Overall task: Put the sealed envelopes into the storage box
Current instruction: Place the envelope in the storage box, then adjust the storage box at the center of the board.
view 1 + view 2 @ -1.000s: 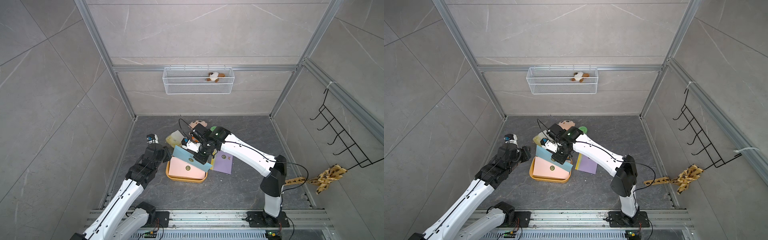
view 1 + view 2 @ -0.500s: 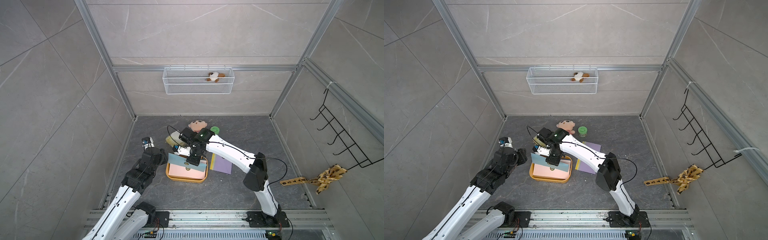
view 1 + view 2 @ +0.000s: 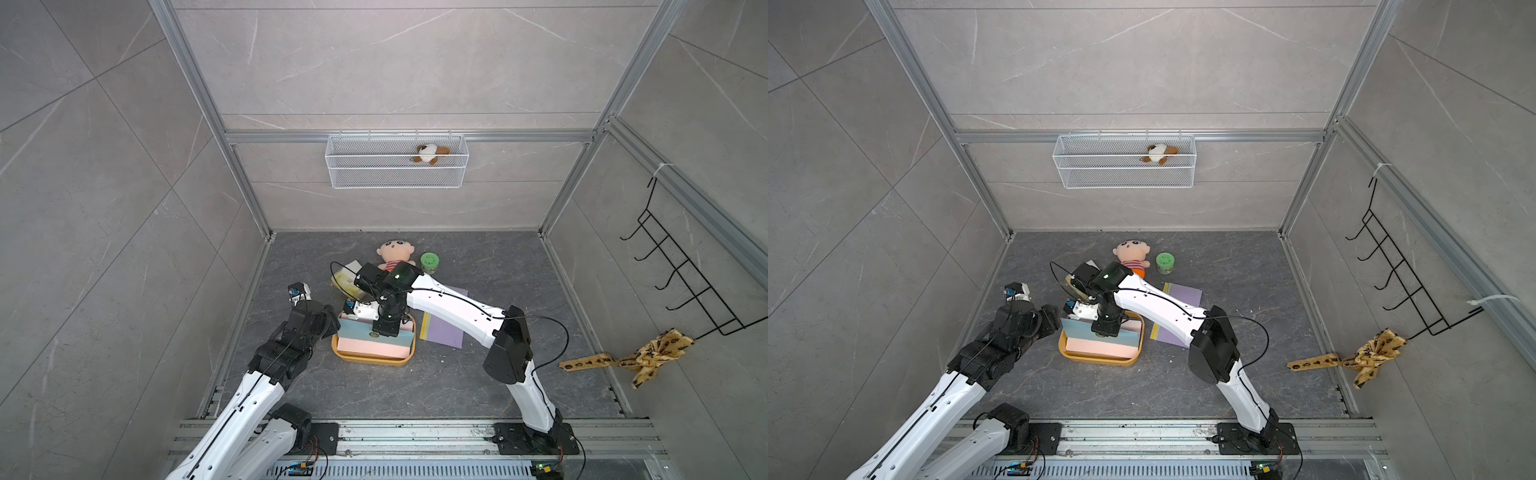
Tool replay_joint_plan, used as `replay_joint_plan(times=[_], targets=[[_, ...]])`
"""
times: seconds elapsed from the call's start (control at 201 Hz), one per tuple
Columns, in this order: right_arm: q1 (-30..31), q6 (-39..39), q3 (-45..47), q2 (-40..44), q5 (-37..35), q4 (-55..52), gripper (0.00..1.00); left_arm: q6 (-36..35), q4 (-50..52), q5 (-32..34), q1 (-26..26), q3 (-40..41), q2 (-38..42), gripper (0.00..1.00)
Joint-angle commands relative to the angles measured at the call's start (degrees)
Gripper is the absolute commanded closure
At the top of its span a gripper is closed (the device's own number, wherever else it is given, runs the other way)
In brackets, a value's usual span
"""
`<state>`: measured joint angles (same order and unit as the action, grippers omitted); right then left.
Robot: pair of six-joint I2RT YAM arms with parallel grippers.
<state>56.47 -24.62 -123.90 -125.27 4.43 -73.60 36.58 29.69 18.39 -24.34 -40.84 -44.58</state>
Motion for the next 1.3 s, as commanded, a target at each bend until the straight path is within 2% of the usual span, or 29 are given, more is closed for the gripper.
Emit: replay_joint_plan(times=[0.0,0.129,0.343,0.503,0.562,0.697,0.94,1.08,1.294], targets=[[0.2,0.0,-1.0,-1.4,-0.5,-0.7,0.76,1.4,-0.6,-0.5,0.3,-0.5,0.3,0.33],[0.2,0.7,-1.4,-0.9,-1.9,-0.3,0.71,2.1,-0.7,-0.7,0.3,0.0,0.0,0.33],[-0.9,3.2,0.7,0.9,-5.1,0.7,0.72,3.6,-2.3,-1.5,0.3,1.1,-2.8,0.32],[-4.4,7.5,3.9,5.9,-2.4,2.9,0.73,5.3,-4.6,-1.6,0.5,1.8,-7.8,0.31],[-6.6,9.6,8.4,9.9,-0.6,6.1,0.73,6.1,-5.8,-1.8,0.8,2.2,-10.2,0.30],[-12.1,14.3,24.6,22.4,3.6,18.0,0.72,6.4,-10.6,-4.5,1.8,4.3,-15.2,0.29],[-19.5,21.9,45.8,39.3,4.8,31.3,0.70,6.7,-16.3,-7.0,2.6,7.7,-20.6,0.31],[-21.9,24.4,51.2,43.1,5.3,34.3,0.71,6.5,-20.2,-12.8,2.5,9.7,-19.1,0.37],[-24.3,28.5,51.8,41.4,7.7,34.2,0.71,8.1,-21.8,-17.7,2.2,11.8,-17.4,0.39]])
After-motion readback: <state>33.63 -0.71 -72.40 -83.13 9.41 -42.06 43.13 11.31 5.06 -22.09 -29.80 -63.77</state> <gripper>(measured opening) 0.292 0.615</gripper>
